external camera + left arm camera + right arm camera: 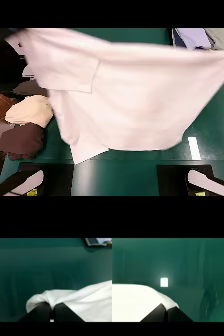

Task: Fold the shirts.

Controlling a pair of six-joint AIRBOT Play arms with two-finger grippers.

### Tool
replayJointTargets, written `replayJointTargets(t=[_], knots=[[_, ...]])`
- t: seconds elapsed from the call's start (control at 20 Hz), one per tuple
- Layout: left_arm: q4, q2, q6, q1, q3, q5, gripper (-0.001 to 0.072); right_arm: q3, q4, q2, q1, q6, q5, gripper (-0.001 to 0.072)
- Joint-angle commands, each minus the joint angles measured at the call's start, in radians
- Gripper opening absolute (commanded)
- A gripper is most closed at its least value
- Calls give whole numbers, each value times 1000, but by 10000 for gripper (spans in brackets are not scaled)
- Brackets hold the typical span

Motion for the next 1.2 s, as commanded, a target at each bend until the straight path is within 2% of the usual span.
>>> replayJointTargets(t=[0.0, 0.15, 0.25, 0.45, 0.6, 0.8, 0.9, 1.1, 1.15], knots=[[-1, -237, 19, -3, -76, -32, 27, -88, -75, -209, 119, 6, -3, 13], [-2, -420, 93, -43, -76, 33, 27, -9, -72, -386, 138, 5, -96, 13], [-2, -507, 147, -80, -76, 123, 27, 78, -63, -476, 138, 5, -159, 13], [25, -553, 153, -98, -67, 284, 27, 214, -64, -557, 133, -20, -195, 13], [53, -552, 160, -61, -36, 226, 28, 131, -78, -511, 130, -64, -200, 13], [134, -552, 191, -36, -69, 116, 27, -113, -80, -429, 140, -87, -257, 14], [146, -552, 221, -38, -118, 97, 28, -202, -67, -412, 153, -87, -283, 15], [148, -552, 219, -38, -228, 93, 30, -317, -63, -402, 164, -87, -299, 16], [150, -552, 208, -38, -236, 84, 91, -325, -56, -402, 164, -87, -293, 23]])
